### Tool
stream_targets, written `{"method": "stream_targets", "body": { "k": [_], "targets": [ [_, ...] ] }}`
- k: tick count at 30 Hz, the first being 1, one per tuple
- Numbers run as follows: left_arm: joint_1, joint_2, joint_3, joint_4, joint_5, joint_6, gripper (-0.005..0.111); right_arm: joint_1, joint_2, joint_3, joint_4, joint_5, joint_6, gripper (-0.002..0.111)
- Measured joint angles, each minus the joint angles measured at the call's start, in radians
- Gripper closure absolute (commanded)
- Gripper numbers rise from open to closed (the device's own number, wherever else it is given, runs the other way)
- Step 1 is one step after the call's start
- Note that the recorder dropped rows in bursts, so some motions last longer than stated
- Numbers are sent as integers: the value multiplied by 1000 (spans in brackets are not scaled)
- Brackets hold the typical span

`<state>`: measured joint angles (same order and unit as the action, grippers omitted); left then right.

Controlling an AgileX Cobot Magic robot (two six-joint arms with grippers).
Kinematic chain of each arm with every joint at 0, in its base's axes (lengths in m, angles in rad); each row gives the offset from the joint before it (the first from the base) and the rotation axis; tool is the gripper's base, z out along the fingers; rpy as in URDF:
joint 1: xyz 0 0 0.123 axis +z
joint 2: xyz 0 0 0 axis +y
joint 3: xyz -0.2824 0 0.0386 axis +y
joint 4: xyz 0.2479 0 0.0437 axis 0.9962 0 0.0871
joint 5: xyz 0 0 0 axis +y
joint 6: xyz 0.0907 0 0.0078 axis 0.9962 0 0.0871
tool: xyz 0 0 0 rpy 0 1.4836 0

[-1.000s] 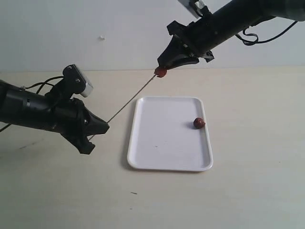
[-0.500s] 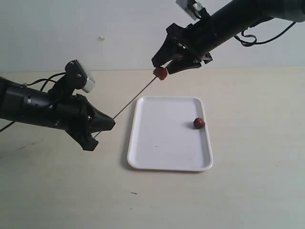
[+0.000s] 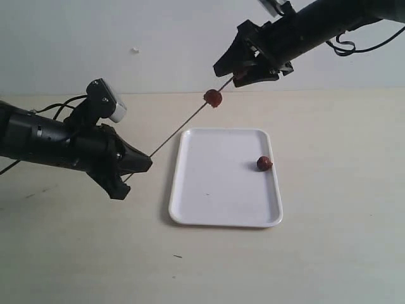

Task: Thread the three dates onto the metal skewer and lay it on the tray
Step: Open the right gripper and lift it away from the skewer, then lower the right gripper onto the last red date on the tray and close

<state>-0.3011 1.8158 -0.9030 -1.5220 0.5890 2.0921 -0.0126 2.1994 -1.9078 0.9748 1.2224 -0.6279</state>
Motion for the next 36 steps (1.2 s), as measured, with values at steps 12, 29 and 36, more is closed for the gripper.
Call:
{"method": "stream_targets", "body": {
  "k": [12, 29, 36],
  "targets": [
    [0, 0, 0, 2, 0, 0, 107, -9, -51, 0, 11, -2, -11, 51],
    [0, 0, 16, 2, -117, -25, 107, -81, -101, 0, -103, -4, -39, 51],
    [0, 0, 16, 2, -170, -41, 107, -80, -135, 14, -342, -4, -168, 51]
  ]
}}
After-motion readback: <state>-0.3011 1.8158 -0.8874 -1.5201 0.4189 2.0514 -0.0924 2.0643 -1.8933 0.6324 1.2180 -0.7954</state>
